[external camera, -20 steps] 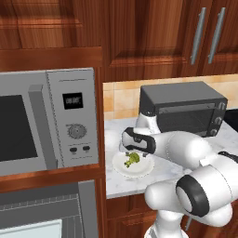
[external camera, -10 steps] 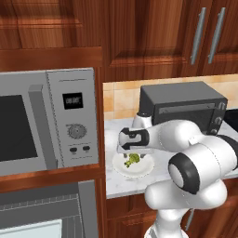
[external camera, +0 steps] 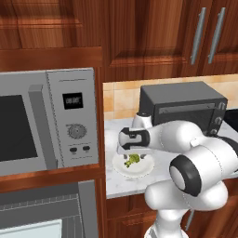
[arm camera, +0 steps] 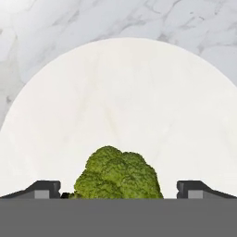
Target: Place the broccoli on the bottom rack of the oven.
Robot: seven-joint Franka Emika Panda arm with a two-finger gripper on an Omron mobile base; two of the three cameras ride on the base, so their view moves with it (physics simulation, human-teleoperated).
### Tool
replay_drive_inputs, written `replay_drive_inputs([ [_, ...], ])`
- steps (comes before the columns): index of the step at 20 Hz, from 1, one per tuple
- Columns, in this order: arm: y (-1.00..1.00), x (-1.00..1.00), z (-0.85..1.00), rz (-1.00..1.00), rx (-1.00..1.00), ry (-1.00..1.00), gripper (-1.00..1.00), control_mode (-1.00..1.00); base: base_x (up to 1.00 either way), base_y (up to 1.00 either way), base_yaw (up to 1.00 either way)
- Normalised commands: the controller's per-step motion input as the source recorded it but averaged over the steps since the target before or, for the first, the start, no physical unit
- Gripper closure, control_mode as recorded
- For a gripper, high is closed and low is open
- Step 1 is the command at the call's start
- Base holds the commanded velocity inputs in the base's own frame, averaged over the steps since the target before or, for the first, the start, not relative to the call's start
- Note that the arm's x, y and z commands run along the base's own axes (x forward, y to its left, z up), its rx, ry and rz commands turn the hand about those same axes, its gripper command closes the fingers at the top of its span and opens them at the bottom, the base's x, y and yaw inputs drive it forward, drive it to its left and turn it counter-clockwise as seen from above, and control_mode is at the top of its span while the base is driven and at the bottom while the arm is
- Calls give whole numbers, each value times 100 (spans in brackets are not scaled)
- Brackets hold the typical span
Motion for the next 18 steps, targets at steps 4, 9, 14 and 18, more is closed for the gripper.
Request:
replay_drive_inputs([
  [4, 0, -14, -2, 0, 0, 0, -100, -100, 0, 0, 0],
  [9, 0, 0, -5, 0, 0, 1, -100, -100, 0, 0, 0],
  [14, 0, 0, -2, 0, 0, 0, 100, -100, 0, 0, 0],
  [18, 0, 0, 0, 0, 0, 0, 100, -100, 0, 0, 0],
])
